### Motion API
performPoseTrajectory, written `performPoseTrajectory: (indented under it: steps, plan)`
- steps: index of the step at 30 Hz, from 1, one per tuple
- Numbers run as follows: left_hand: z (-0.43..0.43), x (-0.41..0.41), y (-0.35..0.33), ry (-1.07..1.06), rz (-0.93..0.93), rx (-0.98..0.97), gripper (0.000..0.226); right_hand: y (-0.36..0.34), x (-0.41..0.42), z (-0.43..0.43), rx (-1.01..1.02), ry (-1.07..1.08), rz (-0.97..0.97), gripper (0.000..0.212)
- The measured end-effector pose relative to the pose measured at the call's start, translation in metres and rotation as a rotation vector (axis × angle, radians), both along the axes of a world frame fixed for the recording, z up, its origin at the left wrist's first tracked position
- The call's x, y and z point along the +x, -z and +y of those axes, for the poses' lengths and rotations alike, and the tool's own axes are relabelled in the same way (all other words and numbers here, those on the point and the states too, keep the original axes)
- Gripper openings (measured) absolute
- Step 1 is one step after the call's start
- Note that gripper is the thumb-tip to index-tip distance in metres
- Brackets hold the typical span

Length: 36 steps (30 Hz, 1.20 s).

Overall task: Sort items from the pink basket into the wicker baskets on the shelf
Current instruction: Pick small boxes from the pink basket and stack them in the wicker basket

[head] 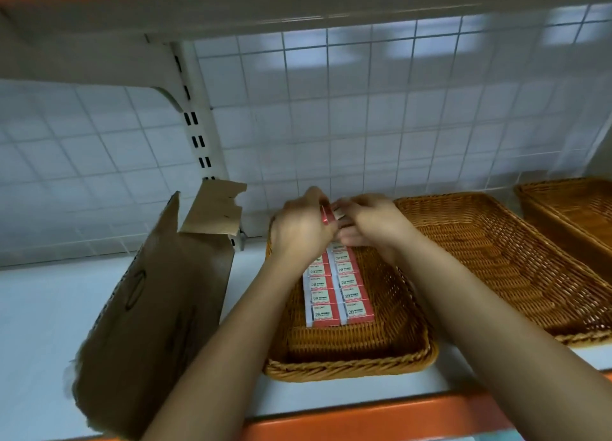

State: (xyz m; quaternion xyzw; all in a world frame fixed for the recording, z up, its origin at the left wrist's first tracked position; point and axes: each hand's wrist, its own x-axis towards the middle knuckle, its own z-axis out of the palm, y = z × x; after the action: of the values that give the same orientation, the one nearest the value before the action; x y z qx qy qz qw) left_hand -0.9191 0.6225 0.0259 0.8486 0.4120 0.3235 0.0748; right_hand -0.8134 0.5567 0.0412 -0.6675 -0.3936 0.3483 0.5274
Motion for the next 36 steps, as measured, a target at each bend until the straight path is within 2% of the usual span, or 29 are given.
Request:
performPoseTrajectory:
  steps: [3, 5, 7, 10, 12, 14, 20, 28, 36]
  plan:
    - [0.010, 0.003, -0.003, 0.049, 0.041, -0.108, 0.037, -0.001, 0.001, 0.018, 0.007, 0.043, -0.078, 0.009]
    - [0.018, 0.005, -0.004, 0.066, 0.123, -0.170, 0.039, 0.004, 0.005, 0.031, 0.000, 0.067, -0.139, 0.030]
    - [0.027, 0.008, -0.002, 0.049, 0.169, -0.261, 0.038, 0.009, 0.009, 0.041, -0.025, 0.064, -0.323, 0.036]
    - [0.036, 0.010, 0.003, -0.009, 0.173, -0.361, 0.036, 0.016, 0.015, 0.048, -0.166, 0.030, -0.709, 0.034]
    - [0.038, 0.008, 0.009, -0.012, 0.196, -0.382, 0.032, 0.020, 0.017, 0.050, -0.243, -0.041, -0.914, 0.029]
    - [0.038, 0.006, 0.016, 0.013, 0.250, -0.346, 0.030, 0.028, 0.018, 0.053, -0.271, -0.088, -1.040, 0.028]
    - [0.044, 0.001, 0.027, 0.038, 0.209, -0.249, 0.046, 0.039, 0.020, 0.053, -0.260, -0.114, -1.124, 0.025]
    - [0.046, 0.004, 0.035, 0.033, 0.202, -0.149, 0.041, 0.042, 0.019, 0.051, -0.244, -0.186, -1.143, 0.026]
    - [0.051, 0.006, 0.042, 0.007, 0.244, -0.115, 0.037, 0.048, 0.019, 0.054, -0.240, -0.149, -1.142, 0.026]
